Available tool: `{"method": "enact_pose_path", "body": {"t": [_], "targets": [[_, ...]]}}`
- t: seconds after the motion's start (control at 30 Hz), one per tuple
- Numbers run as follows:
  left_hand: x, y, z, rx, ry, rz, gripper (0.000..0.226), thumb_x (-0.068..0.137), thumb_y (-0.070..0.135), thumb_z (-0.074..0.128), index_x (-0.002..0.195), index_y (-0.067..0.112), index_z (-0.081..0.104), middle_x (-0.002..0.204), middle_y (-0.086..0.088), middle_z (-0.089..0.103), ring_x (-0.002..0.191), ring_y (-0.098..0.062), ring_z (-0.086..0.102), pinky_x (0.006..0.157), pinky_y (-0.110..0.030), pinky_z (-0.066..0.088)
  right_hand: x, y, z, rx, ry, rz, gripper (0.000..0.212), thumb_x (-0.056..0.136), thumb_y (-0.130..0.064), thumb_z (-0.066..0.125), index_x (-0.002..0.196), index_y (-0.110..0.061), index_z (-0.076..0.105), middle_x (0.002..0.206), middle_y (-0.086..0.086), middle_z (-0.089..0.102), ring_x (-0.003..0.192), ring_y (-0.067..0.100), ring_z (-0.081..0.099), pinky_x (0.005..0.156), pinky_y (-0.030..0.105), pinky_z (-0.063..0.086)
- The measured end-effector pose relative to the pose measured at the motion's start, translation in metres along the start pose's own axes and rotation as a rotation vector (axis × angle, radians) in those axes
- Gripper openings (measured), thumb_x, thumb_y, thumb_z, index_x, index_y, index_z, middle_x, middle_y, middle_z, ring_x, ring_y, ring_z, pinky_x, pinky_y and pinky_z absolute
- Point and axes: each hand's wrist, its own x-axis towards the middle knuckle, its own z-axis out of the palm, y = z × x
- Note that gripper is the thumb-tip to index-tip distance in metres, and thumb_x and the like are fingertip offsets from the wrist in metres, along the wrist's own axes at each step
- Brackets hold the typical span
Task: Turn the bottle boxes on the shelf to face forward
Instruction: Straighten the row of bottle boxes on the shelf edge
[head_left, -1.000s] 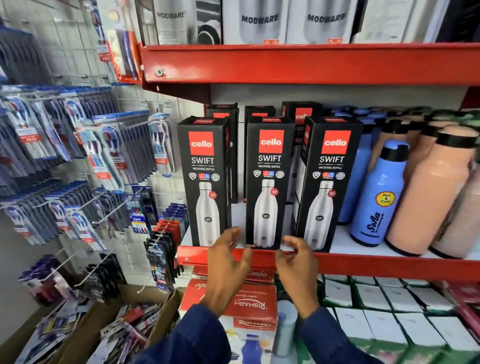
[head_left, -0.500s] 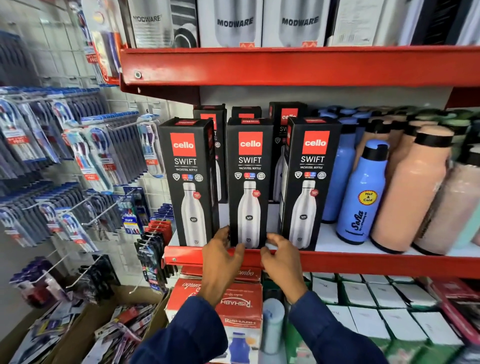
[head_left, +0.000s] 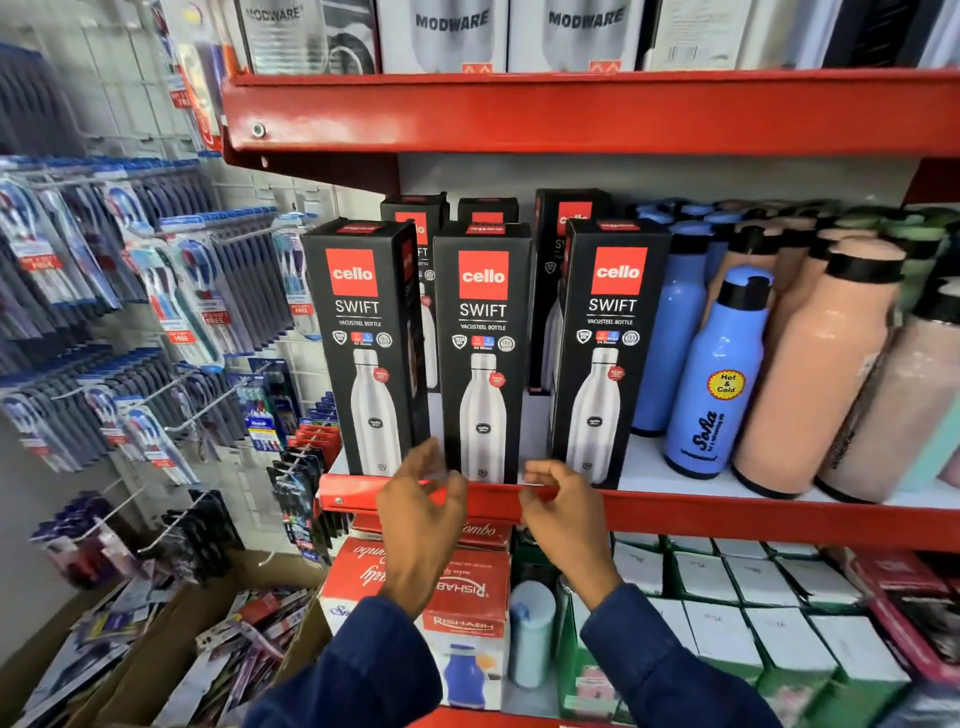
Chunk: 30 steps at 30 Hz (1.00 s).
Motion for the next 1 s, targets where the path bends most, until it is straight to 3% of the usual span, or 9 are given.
{"method": "enact_pose_path", "body": {"t": [0.07, 0.13, 0.23, 0.3, 0.47, 0.57, 0.7, 0.87, 1.0], "targets": [[-0.006, 0.007, 0.002, -0.045, 0.136, 0.084, 0.037, 0.086, 0.01, 0.066, 0.121, 0.021, 0.067, 0.105, 0.01, 0.073, 0.085, -0.001, 0.07, 0.078, -0.018, 0.059, -0.003, 0.004, -0.009, 0.088, 0.086, -0.022, 0.023, 0.084, -0.009, 0.065, 0.103, -0.02, 0.069, 0.099, -0.008, 0.073, 0.063, 0.006, 0.066, 0.064, 0.024, 0.058], [-0.011, 0.017, 0.007, -0.064, 0.185, 0.169, 0.031, 0.084, 0.005, 0.066, 0.108, 0.025, 0.068, 0.097, 0.011, 0.069, 0.085, -0.005, 0.068, 0.077, -0.023, 0.058, -0.003, 0.008, -0.02, 0.157, 0.226, -0.035, 0.019, 0.082, -0.003, 0.064, 0.091, -0.019, 0.069, 0.084, -0.008, 0.072, 0.065, 0.005, 0.065, 0.058, 0.01, 0.049], [-0.02, 0.032, 0.024, -0.094, 0.098, 0.206, 0.031, 0.083, 0.003, 0.065, 0.1, 0.029, 0.069, 0.095, 0.015, 0.071, 0.09, -0.002, 0.068, 0.081, -0.022, 0.057, 0.0, 0.015, -0.039, 0.256, 0.46, 0.007, 0.02, 0.08, 0.003, 0.064, 0.085, -0.017, 0.063, 0.076, -0.005, 0.067, 0.059, 0.007, 0.061, 0.053, 0.005, 0.044], [-0.024, 0.038, 0.035, -0.114, -0.011, 0.181, 0.029, 0.083, 0.005, 0.066, 0.102, 0.026, 0.073, 0.096, 0.018, 0.073, 0.092, 0.002, 0.069, 0.084, -0.02, 0.057, 0.004, 0.02, -0.045, 0.295, 0.547, 0.033, 0.024, 0.078, 0.002, 0.064, 0.092, -0.016, 0.056, 0.088, 0.005, 0.064, 0.06, 0.014, 0.058, 0.052, 0.006, 0.042], [-0.029, 0.05, 0.072, -0.094, -0.26, 0.09, 0.052, 0.087, 0.014, 0.069, 0.137, 0.013, 0.058, 0.123, 0.017, 0.059, 0.116, -0.005, 0.063, 0.098, -0.008, 0.047, 0.017, 0.034, -0.061, 0.166, 0.338, 0.05, 0.056, 0.082, -0.004, 0.063, 0.133, -0.007, 0.043, 0.132, 0.011, 0.053, 0.112, 0.023, 0.058, 0.094, 0.034, 0.049], [-0.026, 0.055, 0.085, -0.033, -0.318, 0.094, 0.061, 0.086, 0.02, 0.072, 0.142, 0.009, 0.051, 0.125, 0.019, 0.057, 0.116, -0.004, 0.057, 0.1, -0.012, 0.042, 0.021, 0.035, -0.066, 0.082, 0.151, 0.049, 0.066, 0.083, -0.006, 0.061, 0.143, -0.009, 0.033, 0.142, 0.011, 0.05, 0.128, 0.025, 0.052, 0.108, 0.044, 0.043], [-0.022, 0.06, 0.091, 0.016, -0.317, 0.063, 0.049, 0.084, 0.025, 0.074, 0.129, 0.014, 0.057, 0.118, 0.003, 0.075, 0.104, -0.013, 0.072, 0.096, -0.031, 0.056, 0.022, 0.038, -0.071, 0.016, 0.062, 0.03, 0.058, 0.084, -0.004, 0.057, 0.138, -0.016, 0.041, 0.131, 0.005, 0.063, 0.121, 0.022, 0.059, 0.101, 0.027, 0.044], [-0.022, 0.056, 0.092, -0.03, -0.315, -0.035, 0.052, 0.082, 0.016, 0.074, 0.132, 0.013, 0.059, 0.099, 0.031, 0.065, 0.085, 0.025, 0.062, 0.08, 0.003, 0.045, 0.019, 0.04, -0.078, 0.006, 0.04, -0.032, 0.057, 0.082, 0.001, 0.053, 0.135, -0.017, 0.047, 0.126, 0.007, 0.067, 0.116, 0.023, 0.063, 0.1, 0.03, 0.048], [-0.027, 0.058, 0.087, -0.029, -0.296, -0.078, 0.061, 0.085, 0.017, 0.071, 0.142, 0.009, 0.052, 0.13, -0.001, 0.069, 0.116, -0.012, 0.066, 0.107, -0.03, 0.051, 0.015, 0.043, -0.081, -0.016, 0.051, -0.07, 0.055, 0.081, 0.001, 0.054, 0.133, -0.017, 0.051, 0.123, 0.002, 0.069, 0.107, 0.016, 0.066, 0.088, 0.019, 0.047]]}}
